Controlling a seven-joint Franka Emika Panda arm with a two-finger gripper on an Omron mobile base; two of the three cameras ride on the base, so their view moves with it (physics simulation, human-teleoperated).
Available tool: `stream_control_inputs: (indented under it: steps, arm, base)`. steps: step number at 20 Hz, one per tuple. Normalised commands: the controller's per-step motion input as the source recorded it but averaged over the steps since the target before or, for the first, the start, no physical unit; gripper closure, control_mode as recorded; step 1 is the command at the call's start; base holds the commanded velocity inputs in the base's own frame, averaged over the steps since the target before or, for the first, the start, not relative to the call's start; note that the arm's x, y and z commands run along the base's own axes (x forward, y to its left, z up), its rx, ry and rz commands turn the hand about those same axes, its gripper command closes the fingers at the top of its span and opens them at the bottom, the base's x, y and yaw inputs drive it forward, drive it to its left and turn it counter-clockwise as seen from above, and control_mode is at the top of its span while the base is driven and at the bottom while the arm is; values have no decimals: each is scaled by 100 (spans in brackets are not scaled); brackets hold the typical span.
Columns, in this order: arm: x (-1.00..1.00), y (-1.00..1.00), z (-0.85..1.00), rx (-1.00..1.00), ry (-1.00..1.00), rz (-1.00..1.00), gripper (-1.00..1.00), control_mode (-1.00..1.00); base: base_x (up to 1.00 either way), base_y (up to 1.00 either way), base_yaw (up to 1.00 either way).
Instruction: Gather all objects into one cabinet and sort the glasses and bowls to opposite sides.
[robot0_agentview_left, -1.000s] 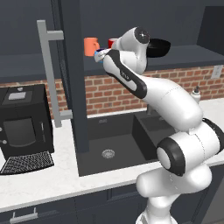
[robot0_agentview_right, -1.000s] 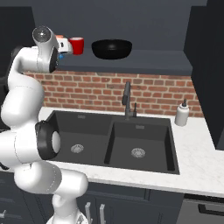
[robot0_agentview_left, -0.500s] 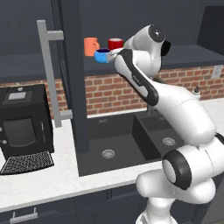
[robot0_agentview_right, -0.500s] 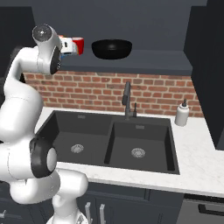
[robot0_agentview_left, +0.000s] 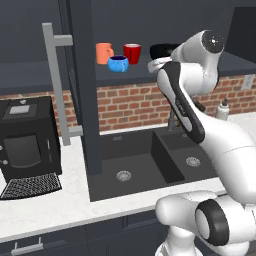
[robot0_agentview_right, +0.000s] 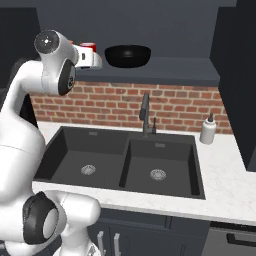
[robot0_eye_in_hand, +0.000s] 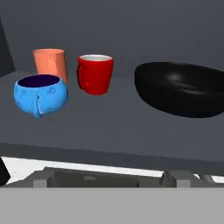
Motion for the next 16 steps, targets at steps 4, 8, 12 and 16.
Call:
stream_control_inputs:
  steps: [4, 8, 12, 16]
  arm:
    - [-80, -36, 41, 0, 7, -18, -100, -100]
    - [-98, -24, 18, 0, 3, -18, -100, -100]
    - [-100, -7, 1, 0, 1, -17, -100, -100]
    - [-100, -10, -9, 3, 0, -15, -100, -100]
  base:
    - [0, 0, 0]
    - [0, 0, 0]
    - [0, 0, 0]
    - [0, 0, 0]
